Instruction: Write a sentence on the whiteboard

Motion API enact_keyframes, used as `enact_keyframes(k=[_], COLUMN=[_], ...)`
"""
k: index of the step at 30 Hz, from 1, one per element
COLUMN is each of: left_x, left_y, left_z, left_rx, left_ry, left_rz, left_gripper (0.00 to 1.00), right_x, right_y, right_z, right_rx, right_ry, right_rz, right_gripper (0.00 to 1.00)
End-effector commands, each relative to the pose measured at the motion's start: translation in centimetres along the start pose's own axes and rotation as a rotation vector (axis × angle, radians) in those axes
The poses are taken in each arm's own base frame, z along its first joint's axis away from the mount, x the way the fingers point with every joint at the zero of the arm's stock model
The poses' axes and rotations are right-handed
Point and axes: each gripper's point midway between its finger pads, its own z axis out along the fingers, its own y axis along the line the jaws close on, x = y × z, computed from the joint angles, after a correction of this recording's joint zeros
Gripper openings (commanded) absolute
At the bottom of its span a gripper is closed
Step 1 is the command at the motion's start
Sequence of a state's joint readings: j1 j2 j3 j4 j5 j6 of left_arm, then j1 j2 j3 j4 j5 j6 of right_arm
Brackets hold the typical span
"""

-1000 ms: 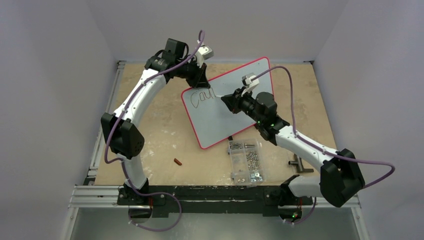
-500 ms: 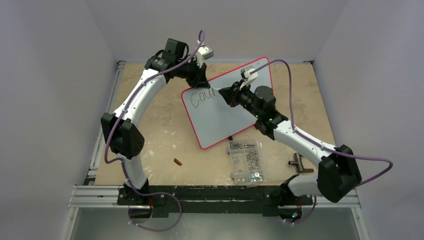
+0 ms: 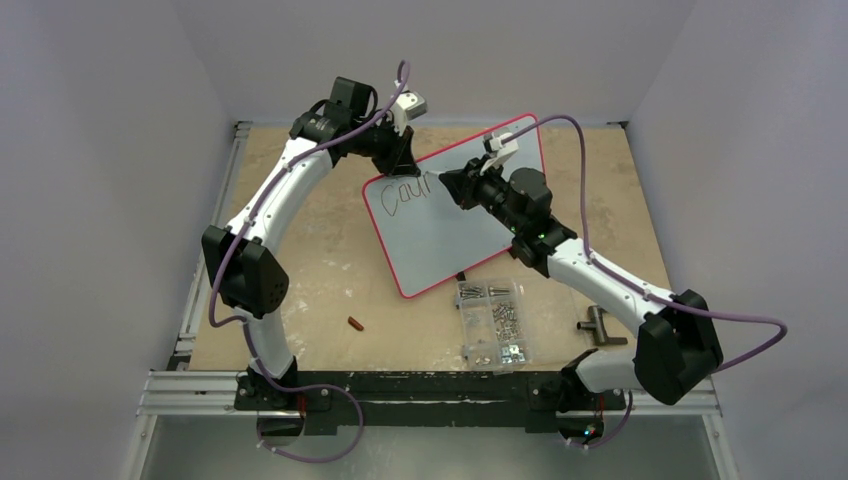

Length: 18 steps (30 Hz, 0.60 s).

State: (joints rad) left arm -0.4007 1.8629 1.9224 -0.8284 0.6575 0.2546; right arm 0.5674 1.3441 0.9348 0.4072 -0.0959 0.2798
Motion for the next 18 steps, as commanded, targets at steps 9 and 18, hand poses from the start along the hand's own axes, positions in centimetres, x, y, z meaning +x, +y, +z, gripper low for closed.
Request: enact_keyframes(k=[9,18], left_x=[3.2,3.3], left_y=[-1.2,-1.2], left_z=[0.5,0.5], left_rx=[0.002,0.002], left_ry=[0.135,0.136], left_rz=[0.077,0.073], left_gripper=[0.0,0.0], right_x=[-4.9,-3.3], right_y=[0.7,-1.6], right_z=[-2.3,-3.3], right_rx=[0.012,0.061], right_ry=[-0.115,-0.094], right_rz=[0.022,0.036], right_gripper=[0.0,0.0])
